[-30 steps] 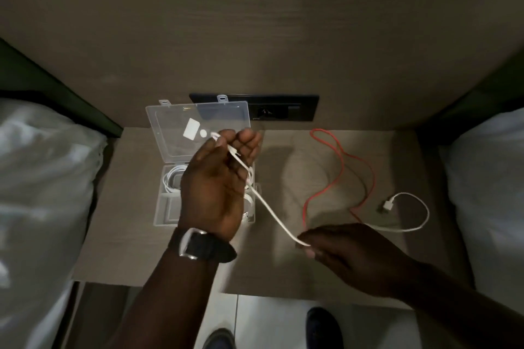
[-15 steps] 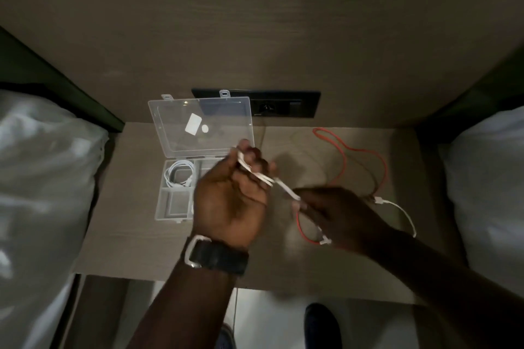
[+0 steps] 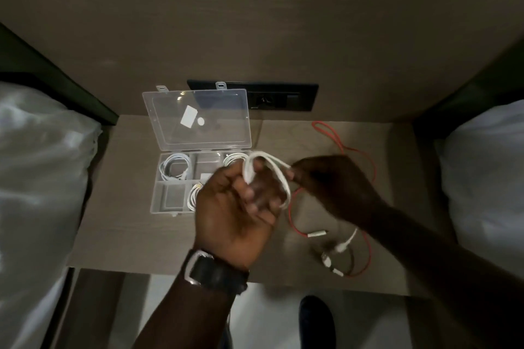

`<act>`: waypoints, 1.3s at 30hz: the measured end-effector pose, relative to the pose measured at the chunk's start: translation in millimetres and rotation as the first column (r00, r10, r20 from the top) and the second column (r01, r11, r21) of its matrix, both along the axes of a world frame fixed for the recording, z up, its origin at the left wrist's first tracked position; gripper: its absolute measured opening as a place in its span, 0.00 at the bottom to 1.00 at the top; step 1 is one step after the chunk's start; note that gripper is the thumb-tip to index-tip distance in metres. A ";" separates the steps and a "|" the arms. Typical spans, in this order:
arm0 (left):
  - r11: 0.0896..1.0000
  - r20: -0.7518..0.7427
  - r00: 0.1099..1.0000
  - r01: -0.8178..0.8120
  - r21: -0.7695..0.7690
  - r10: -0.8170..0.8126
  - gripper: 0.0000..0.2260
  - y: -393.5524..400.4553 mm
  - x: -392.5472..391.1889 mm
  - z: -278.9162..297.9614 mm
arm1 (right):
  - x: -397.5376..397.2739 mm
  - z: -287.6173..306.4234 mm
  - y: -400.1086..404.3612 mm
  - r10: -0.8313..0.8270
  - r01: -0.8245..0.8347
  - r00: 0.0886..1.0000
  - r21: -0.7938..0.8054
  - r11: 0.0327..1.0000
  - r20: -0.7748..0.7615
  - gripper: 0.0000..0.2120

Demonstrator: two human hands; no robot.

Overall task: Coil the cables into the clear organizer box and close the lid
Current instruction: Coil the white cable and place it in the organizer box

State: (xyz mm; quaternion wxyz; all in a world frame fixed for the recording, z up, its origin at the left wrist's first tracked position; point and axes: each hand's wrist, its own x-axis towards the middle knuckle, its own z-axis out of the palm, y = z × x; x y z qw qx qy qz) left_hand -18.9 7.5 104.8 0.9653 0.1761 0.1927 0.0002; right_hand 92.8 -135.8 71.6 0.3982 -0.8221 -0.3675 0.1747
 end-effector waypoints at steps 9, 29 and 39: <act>0.577 -0.185 0.982 0.139 0.805 0.021 0.10 24.5 6.2 -21.0 | -36.1 30.9 -15.1 0.289 -0.279 0.956 -0.126 0.952 0.060 0.11; 0.701 -0.039 0.917 -0.274 0.658 0.396 0.10 20.0 -2.7 -37.1 | -72.6 3.6 10.0 0.224 -0.230 0.972 -0.092 0.969 -0.077 0.03; 0.778 -0.386 0.912 0.341 0.527 -0.139 0.10 8.0 -50.1 -26.8 | -61.3 4.8 25.2 -0.048 0.178 0.770 0.143 0.974 -0.636 0.08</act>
